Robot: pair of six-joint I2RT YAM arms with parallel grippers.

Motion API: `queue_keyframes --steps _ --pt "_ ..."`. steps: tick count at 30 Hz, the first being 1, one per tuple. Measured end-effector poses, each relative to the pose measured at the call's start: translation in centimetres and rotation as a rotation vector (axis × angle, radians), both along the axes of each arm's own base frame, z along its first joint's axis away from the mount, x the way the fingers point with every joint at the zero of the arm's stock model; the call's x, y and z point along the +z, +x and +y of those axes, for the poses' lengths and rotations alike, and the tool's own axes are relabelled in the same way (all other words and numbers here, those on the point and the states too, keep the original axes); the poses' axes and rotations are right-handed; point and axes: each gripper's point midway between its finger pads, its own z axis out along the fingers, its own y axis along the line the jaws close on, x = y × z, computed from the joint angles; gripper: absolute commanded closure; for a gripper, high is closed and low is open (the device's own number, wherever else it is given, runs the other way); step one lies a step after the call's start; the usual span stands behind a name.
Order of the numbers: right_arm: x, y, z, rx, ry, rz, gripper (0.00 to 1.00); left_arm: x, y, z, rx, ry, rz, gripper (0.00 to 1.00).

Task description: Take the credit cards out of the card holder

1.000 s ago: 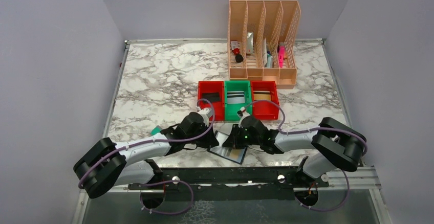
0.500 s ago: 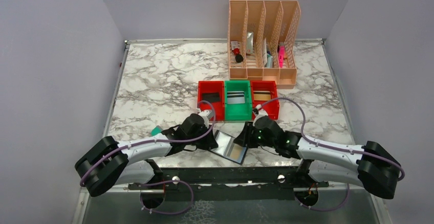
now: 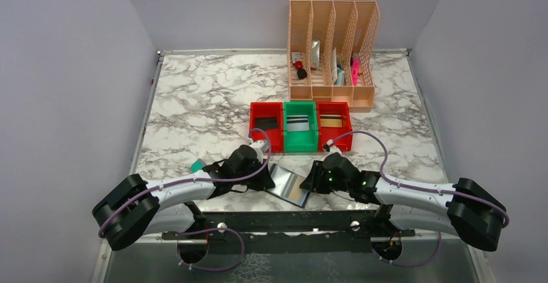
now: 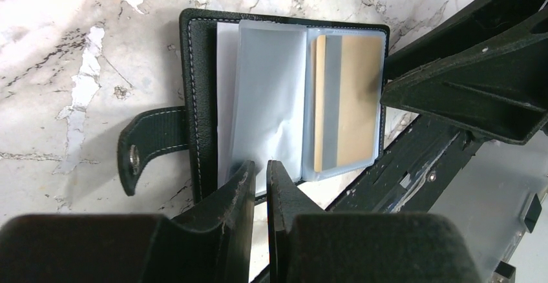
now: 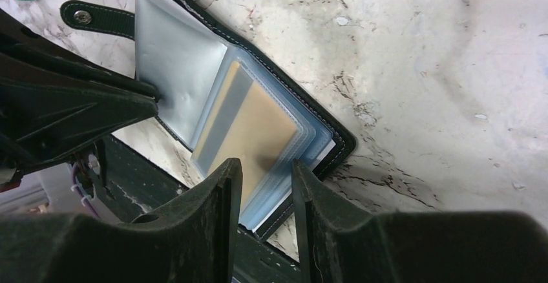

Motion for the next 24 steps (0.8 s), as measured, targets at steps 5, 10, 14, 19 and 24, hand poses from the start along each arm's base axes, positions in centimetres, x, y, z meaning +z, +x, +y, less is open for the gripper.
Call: queue_keyframes --steps 5,10,14,19,24 --pt "0.1 -0.1 0.4 0.010 0.017 0.007 0.62 -0.4 -0.3 -0.1 -0.007 0.009 0.011 0.85" --pt "0.4 -0.2 0.4 0.010 0.024 0.006 0.61 -0.8 -0.9 -0.2 -0.022 0.020 0.024 0.86" --pt "1.0 -0.3 0.3 0.010 0.035 -0.001 0.61 -1.0 -1.3 -0.3 -0.028 0.017 0.030 0.86" --pt "1.5 -0.3 0.7 0.009 0.067 0.006 0.61 -1.0 -1.6 -0.4 -0.022 0.008 0.031 0.87" --pt "0.7 -0.6 1.4 0.007 0.081 0.053 0.62 -1.0 -2.1 -0.4 -0.023 0.005 0.035 0.87"
